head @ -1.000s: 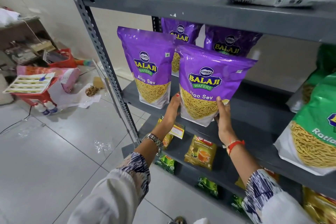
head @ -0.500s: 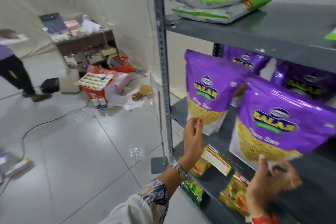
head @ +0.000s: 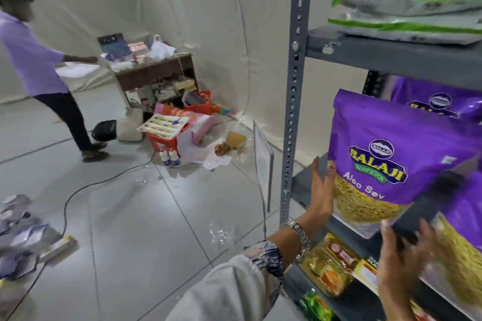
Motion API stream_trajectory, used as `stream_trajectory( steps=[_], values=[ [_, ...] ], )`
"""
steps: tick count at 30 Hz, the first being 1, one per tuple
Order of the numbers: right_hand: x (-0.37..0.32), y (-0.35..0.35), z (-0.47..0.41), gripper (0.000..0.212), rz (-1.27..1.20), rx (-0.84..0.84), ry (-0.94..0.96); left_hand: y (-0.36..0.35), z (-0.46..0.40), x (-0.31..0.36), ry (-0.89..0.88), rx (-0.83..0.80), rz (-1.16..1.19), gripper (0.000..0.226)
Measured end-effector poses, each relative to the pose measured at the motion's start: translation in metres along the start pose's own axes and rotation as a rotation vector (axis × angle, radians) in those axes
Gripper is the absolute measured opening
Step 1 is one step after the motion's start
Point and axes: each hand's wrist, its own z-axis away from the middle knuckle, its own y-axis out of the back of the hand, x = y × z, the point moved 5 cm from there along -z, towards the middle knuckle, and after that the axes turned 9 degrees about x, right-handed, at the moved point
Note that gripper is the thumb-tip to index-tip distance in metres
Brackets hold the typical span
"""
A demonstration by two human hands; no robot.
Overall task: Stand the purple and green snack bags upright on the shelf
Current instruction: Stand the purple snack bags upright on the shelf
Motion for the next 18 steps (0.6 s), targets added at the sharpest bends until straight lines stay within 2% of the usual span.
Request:
stream_trajectory(
  steps=[2, 4, 5, 8, 12, 15, 16, 18],
  values=[
    [-0.003, -0.014, -0.007, 0.085, 0.051, -0.070, -0.159, -0.008, -0.011, -0.003, 0.020, -0.072, 0.005, 0.087],
    [-0.002, -0.020, -0.010, 0.066, 0.045, -0.166, -0.151, -0.013, -0.021, -0.017, 0.028, -0.079, -0.026, 0.096],
    [-0.003, -0.019, -0.012, 0.057, 0.022, -0.163, -0.162, -0.016, -0.025, -0.024, 0.034, -0.085, -0.044, 0.099],
    [-0.004, -0.028, -0.012, 0.064, 0.007, -0.213, -0.208, -0.023, -0.032, -0.030, 0.031, -0.101, -0.007, 0.115],
    [-0.010, -0.029, -0.011, 0.043, -0.070, -0.185, -0.291, -0.024, -0.031, -0.024, 0.026, -0.117, 0.073, 0.128],
    [-0.014, -0.031, -0.012, 0.043, -0.121, -0.173, -0.284, -0.024, -0.027, -0.020, 0.034, -0.142, 0.045, 0.121],
    [-0.012, -0.031, -0.013, 0.045, -0.122, -0.165, -0.295, -0.024, -0.027, -0.020, 0.024, -0.160, 0.037, 0.111],
    [-0.010, -0.031, -0.015, 0.053, -0.134, -0.168, -0.303, -0.021, -0.027, -0.019, -0.008, -0.167, 0.043, 0.076]
  ],
)
